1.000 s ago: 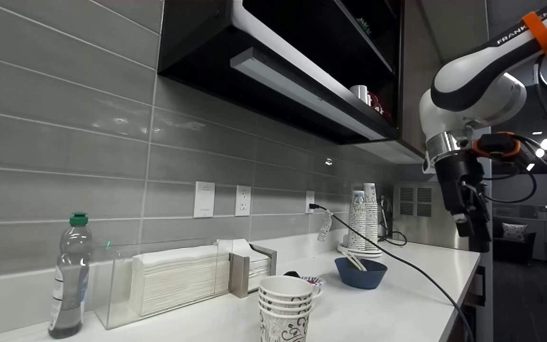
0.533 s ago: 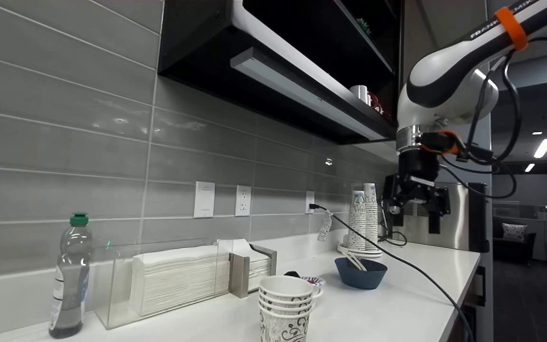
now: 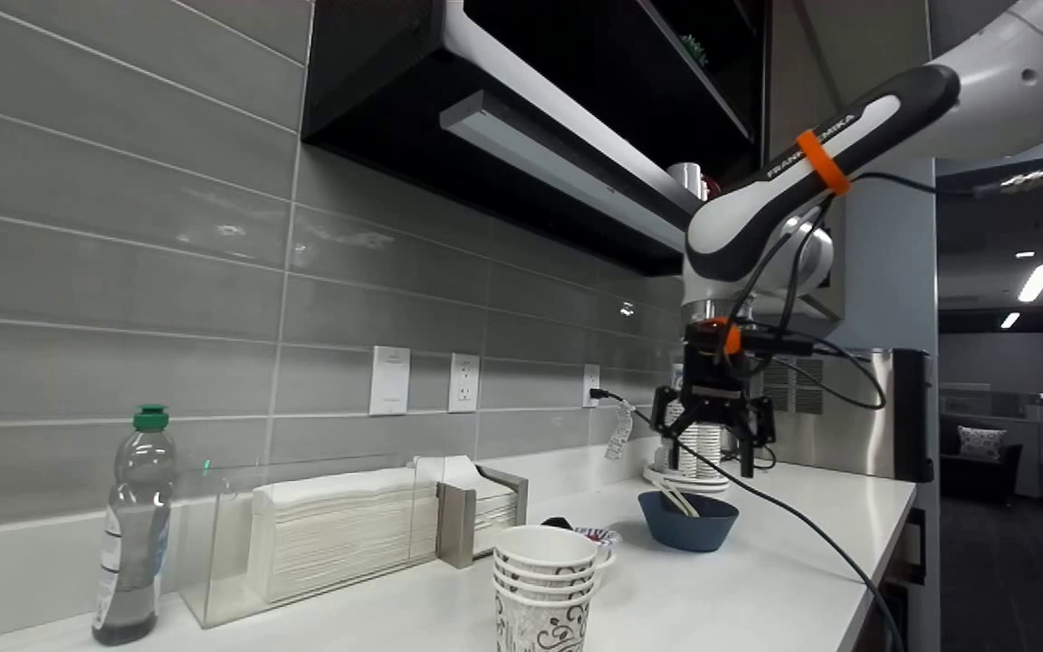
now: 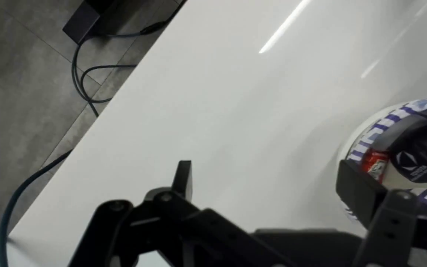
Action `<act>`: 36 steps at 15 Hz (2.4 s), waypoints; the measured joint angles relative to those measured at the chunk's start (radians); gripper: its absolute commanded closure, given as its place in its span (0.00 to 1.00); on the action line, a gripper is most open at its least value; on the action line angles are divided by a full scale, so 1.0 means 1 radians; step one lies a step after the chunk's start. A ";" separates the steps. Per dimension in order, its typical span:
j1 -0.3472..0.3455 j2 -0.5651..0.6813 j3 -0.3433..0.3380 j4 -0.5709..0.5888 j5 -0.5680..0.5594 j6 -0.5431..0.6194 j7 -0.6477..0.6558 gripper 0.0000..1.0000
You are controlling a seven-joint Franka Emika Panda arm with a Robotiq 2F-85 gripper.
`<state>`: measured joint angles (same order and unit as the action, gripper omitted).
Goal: Remove the black object from the white plate and put it in the paper cups
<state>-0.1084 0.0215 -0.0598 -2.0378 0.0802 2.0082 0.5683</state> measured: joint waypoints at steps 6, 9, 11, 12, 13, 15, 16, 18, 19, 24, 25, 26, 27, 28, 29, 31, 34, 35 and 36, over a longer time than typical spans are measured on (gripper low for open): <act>0.118 0.139 0.061 0.145 0.003 0.008 0.118 0.00; 0.149 0.212 0.070 0.210 0.003 0.025 0.100 0.00; 0.154 0.266 0.071 0.262 0.003 0.025 0.066 0.00; 0.154 0.293 0.072 0.287 0.007 0.023 0.043 0.00; 0.154 0.322 0.072 0.314 0.008 0.021 0.023 0.00; 0.156 0.377 0.072 0.362 0.006 0.019 0.003 0.00; 0.157 0.403 0.071 0.384 0.005 0.018 -0.002 0.00; 0.159 0.448 0.068 0.426 0.006 0.012 -0.007 0.00; 0.159 0.467 0.068 0.445 0.006 0.010 -0.009 0.00; 0.168 0.536 0.055 0.524 0.005 0.003 -0.010 0.26; 0.169 0.544 0.053 0.534 0.005 -0.002 -0.010 0.34; 0.169 0.548 0.050 0.540 0.005 -0.006 -0.010 0.41; 0.169 0.551 0.046 0.544 0.004 -0.009 -0.010 0.48; 0.169 0.552 0.042 0.546 0.004 -0.011 -0.010 0.56; 0.169 0.552 0.038 0.548 0.004 -0.013 -0.010 0.62; 0.169 0.551 0.029 0.549 0.004 -0.014 -0.010 0.77; 0.168 0.547 0.018 0.549 0.004 -0.015 -0.010 0.94; 0.167 0.544 0.016 0.549 0.005 -0.015 -0.010 0.93; 0.167 0.540 0.015 0.549 0.005 -0.015 -0.010 0.93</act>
<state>0.0581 0.5614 -0.0447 -1.4885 0.0854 1.9928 0.5583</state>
